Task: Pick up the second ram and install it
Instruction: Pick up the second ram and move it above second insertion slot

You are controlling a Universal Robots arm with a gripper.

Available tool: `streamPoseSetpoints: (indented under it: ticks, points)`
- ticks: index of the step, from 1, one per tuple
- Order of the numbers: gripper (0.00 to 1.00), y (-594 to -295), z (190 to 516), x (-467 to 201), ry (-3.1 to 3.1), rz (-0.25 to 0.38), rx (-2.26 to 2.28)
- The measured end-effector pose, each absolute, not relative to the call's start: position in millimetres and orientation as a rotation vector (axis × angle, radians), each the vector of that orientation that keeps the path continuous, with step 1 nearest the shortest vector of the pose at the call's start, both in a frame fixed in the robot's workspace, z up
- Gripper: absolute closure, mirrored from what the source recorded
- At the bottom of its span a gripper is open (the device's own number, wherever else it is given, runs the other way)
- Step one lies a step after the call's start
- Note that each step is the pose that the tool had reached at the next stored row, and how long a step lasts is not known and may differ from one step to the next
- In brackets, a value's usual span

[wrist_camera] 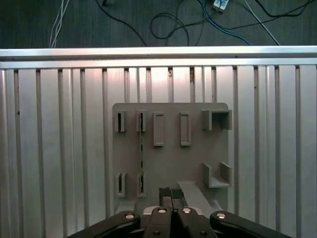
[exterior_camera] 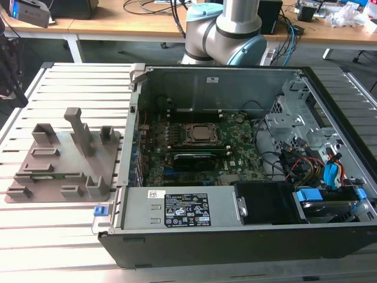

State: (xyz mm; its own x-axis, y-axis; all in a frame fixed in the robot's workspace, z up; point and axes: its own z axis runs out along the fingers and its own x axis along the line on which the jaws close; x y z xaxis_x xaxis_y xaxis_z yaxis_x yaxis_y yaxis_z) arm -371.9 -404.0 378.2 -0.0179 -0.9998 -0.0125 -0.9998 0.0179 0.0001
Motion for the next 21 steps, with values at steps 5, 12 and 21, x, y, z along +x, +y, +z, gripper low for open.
streamPoseSetpoints:
  ticks: [5,12,21]
  points:
    - [0.64,-404.0,378.2,-371.9,2.235,0.014,-2.195]
    - [0.64,-404.0,373.4,-371.9,2.245,0.004,-2.194]
    - [0.64,-404.0,363.9,-371.9,2.285,0.001,-2.154]
